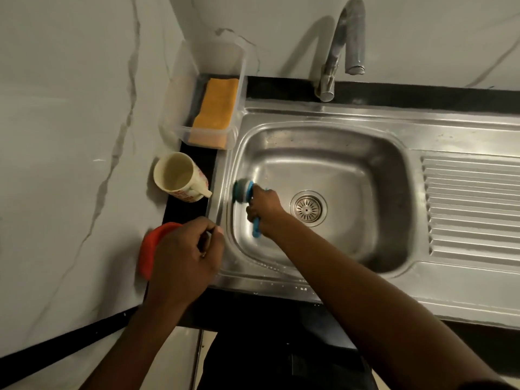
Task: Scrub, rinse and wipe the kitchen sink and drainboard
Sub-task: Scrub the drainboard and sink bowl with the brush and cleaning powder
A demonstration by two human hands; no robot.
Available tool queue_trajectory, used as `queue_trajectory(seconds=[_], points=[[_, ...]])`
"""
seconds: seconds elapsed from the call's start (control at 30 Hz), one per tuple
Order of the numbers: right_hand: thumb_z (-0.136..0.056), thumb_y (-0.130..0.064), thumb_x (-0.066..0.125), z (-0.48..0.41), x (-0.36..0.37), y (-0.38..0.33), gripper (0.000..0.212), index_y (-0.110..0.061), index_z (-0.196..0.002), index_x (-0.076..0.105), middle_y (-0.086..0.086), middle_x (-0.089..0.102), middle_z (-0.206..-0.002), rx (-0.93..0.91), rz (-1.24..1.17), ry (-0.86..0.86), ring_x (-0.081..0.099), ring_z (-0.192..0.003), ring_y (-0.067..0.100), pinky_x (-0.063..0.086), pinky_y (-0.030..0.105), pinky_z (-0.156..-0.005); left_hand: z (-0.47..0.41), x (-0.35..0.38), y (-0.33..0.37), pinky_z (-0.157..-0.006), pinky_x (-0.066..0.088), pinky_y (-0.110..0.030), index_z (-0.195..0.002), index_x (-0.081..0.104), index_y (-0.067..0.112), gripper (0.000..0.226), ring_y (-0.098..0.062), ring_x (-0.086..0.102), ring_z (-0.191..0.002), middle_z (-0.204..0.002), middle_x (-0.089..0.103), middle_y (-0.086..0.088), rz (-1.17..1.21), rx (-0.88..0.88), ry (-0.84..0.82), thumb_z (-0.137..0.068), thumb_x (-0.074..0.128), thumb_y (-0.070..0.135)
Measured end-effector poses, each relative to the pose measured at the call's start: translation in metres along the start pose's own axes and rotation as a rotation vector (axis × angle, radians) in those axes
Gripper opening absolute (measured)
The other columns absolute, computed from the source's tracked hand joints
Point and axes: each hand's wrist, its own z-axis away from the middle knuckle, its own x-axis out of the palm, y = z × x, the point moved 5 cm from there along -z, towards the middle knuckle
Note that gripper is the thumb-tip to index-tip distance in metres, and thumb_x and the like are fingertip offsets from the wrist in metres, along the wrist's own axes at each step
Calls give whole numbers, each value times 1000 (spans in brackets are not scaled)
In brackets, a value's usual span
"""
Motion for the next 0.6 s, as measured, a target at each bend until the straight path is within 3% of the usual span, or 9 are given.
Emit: queue_trajectory(seconds=[0.1,0.17,0.23,0.3,0.4,0.5,0.6], points=[[-107,-19,44,-21,6,-23,25,-14,-83,45,3,43,-76,-84,151,32,44,-57,14,41,29,-47,-6,2,-3,-60,42,-7,-80,69,20,16,-12,64,-75,-60,62,12,2,-7,-23,-95,73,15],[-100,2,50,-16,2,-10,23,-12,-82,49,5,45,-77,-9,351,-7,50,-65,17,48,26,-53,-6,4,-5,-59,42,-7,-79,68,19,18,-13,64,-74,-59,61,12,17,-13,-28,-96,71,15],[-89,19,54,-7,-15,31,25,-5,-93,61,10,52,-78,196,526,-77,55,-68,22,48,29,-58,-6,4,-5,-58,42,-7,-77,67,20,21,-14,63,-73,-55,57,12,25,-2,-34,-97,70,16],[-91,16,50,10,-26,49,25,-5,-95,63,13,54,-80,293,479,-150,52,-63,21,44,28,-55,-6,4,-4,-58,41,-5,-77,67,19,21,-10,62,-74,-54,53,14,18,18,-47,-97,68,17],[-90,18,48,0,-14,14,29,-1,-106,62,13,54,-83,152,324,-116,51,-61,19,44,23,-43,-8,7,-4,-59,39,-3,-78,69,16,20,-5,61,-74,-55,52,16,16,25,-71,-97,67,17],[-96,4,40,-25,0,-28,32,4,-125,54,13,49,-79,37,107,15,42,-49,15,35,21,-35,-11,9,-4,-58,39,-2,-74,64,19,25,-1,60,-69,-52,48,17,21,27,-75,-100,63,19],[-97,0,41,-32,1,-21,18,-3,-106,55,10,47,-72,90,111,59,40,-48,14,34,22,-38,-14,11,-7,-56,38,-4,-69,52,25,35,-6,59,-65,-49,45,13,15,12,-84,-103,58,22]])
